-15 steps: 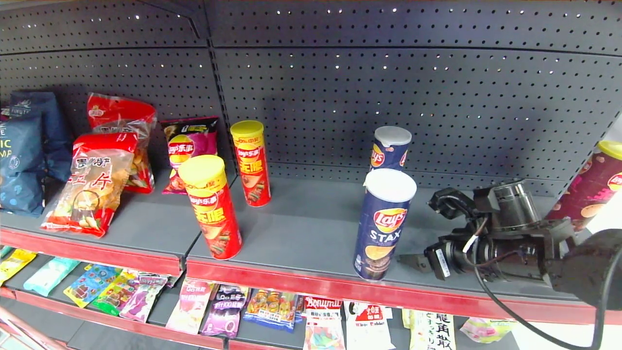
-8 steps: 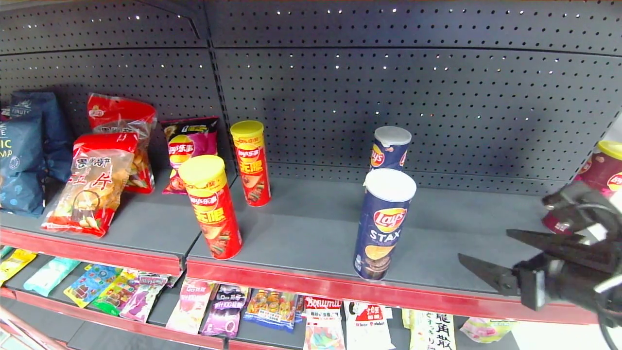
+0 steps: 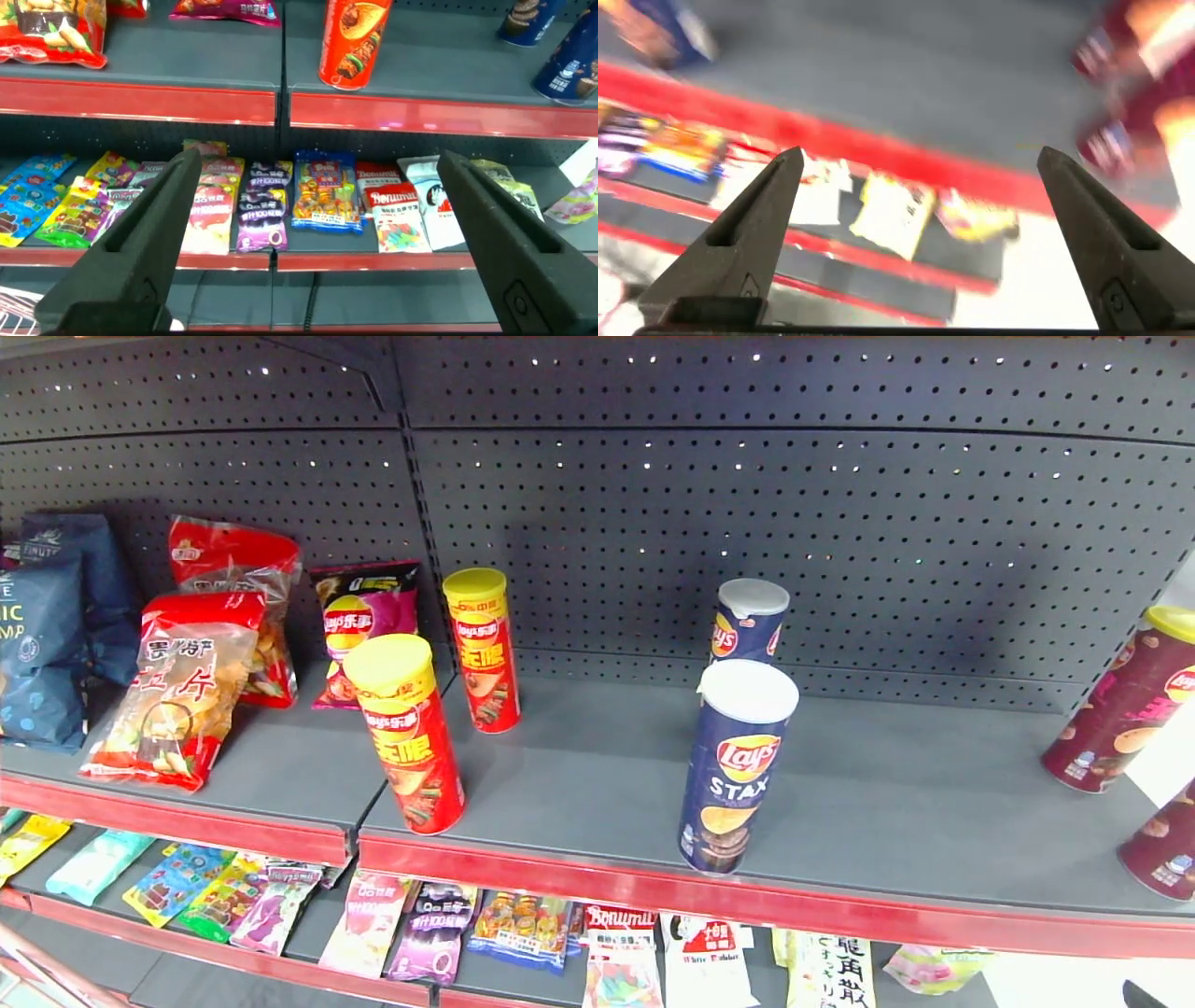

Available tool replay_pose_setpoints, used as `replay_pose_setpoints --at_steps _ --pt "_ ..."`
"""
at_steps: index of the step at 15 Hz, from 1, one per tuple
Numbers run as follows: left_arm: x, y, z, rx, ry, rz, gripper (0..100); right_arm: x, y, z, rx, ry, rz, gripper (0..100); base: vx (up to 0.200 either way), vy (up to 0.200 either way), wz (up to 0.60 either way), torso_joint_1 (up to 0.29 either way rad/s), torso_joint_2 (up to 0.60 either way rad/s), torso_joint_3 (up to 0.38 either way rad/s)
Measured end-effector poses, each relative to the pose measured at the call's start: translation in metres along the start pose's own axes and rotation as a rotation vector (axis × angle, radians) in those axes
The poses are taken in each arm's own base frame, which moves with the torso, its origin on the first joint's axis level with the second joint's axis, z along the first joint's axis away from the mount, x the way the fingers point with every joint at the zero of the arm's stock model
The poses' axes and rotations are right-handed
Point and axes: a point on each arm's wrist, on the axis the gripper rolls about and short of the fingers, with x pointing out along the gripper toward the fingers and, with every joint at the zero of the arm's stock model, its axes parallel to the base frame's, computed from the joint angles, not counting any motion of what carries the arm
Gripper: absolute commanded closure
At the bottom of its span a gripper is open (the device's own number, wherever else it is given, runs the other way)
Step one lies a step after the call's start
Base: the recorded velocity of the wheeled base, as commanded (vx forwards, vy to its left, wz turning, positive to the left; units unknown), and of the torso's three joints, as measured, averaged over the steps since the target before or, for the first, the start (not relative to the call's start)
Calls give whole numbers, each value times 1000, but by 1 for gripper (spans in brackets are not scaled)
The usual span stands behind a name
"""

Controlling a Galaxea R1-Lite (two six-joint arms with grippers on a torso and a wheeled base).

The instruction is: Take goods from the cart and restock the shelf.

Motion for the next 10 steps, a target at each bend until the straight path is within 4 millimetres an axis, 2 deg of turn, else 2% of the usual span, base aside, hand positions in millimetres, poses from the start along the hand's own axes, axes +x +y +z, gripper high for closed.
replay_pose_setpoints --at_steps 3,6,7,8,10 --pt "-1 0 0 -1 -8 -2 0 -13 0 -28 25 -45 -133 0 0 0 0 0 0 0" --pt "-1 0 0 -1 -11 -2 0 -20 2 -38 85 -90 -348 0 0 0 0 0 0 0" --pt "-1 0 -1 0 -12 -2 0 -21 3 -38 95 -117 -364 0 0 0 0 0 0 0" --pt "-1 0 -1 -1 -13 -3 0 -21 5 -39 96 -148 -315 0 0 0 0 0 0 0" --pt "-1 0 0 -1 -16 -3 0 -20 11 -40 80 -203 -86 0 0 0 0 0 0 0"
